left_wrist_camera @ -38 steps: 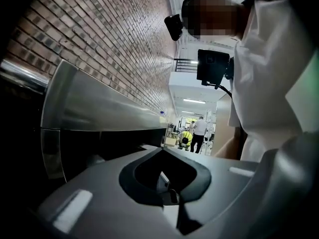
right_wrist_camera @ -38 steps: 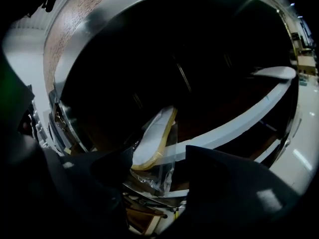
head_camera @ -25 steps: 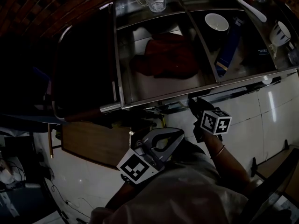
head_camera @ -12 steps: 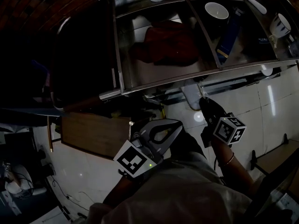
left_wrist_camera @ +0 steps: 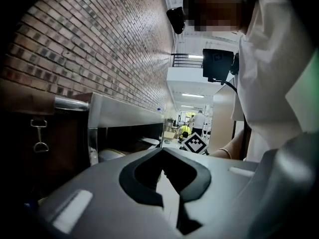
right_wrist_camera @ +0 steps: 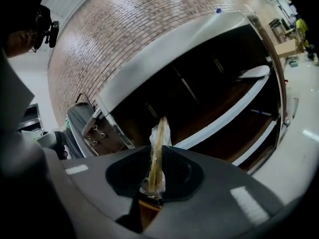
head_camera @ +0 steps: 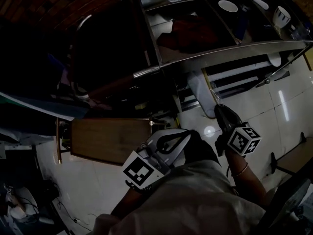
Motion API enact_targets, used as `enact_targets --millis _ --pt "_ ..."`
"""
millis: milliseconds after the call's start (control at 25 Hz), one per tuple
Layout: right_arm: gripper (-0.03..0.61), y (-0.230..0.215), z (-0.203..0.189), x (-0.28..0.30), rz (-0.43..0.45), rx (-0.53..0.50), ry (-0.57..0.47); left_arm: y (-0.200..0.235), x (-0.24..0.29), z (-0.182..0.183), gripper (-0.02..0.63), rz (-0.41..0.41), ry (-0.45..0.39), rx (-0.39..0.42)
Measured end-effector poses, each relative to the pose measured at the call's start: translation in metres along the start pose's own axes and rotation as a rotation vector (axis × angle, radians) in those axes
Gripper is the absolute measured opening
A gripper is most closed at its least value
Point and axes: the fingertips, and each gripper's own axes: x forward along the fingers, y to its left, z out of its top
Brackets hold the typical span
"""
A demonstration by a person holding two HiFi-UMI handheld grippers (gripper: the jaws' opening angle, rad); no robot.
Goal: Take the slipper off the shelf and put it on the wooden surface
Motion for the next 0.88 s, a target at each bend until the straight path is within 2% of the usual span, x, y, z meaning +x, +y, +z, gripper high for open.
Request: enact_targets --millis 200,520,760,880 --pt "0.058 0.058 -0.036 -0.04 -0.059 -0.016 -0.067 -0.03 -0.074 -0.01 -0.008 -0.051 -0.013 0.044" --pt "0.058 0.155 -0.103 -0.129 -0.179 0.014 -0.183 -0.088 -0.179 -0.018 -0.008 -0.232 -0.019 0.126" --pt "0.058 0.19 -0.123 -0.18 -0.185 0.016 -0.245 -0.127 -0.205 -0.014 -0.008 -0.282 -0.034 0.22" --pt "0.058 0.202 -0.131 -0.197 -0.154 0.02 -0.261 -0.148 -0.217 -0.014 -0.008 -0.275 -0.068 0.174"
